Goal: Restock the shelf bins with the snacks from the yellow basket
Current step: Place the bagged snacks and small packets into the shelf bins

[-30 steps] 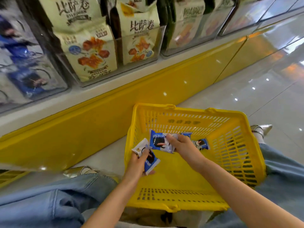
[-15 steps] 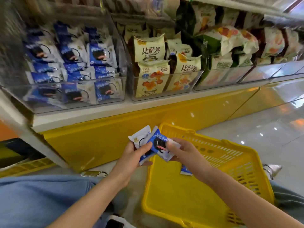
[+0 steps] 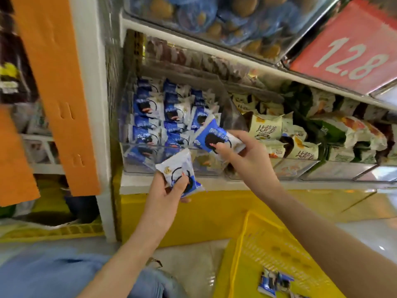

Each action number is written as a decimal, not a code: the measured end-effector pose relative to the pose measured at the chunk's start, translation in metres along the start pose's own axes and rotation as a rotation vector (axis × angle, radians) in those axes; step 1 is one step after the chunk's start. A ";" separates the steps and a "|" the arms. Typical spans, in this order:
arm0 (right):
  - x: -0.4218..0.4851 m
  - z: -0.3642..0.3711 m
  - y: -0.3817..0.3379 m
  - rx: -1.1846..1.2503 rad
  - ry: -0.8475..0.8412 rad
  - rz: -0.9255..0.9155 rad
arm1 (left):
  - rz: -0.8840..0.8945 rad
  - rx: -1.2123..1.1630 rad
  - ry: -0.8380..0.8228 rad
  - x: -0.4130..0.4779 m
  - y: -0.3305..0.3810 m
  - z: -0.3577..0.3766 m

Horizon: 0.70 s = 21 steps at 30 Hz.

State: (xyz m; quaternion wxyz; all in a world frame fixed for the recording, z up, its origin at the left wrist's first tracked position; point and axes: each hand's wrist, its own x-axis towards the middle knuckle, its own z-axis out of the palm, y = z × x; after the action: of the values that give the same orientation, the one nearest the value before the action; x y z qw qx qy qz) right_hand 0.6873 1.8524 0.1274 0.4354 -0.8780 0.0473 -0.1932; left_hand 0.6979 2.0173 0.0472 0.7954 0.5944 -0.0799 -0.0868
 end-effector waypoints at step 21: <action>0.159 0.151 -0.017 -0.438 -0.235 -0.173 | 0.067 -0.138 0.261 0.024 0.039 -0.044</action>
State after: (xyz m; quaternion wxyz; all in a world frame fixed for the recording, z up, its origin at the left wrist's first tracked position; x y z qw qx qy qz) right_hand 0.8896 1.9359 0.1057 0.2195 -0.9685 -0.0380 -0.1114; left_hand 0.7336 2.0639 0.0732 0.8404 0.5417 0.0105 0.0125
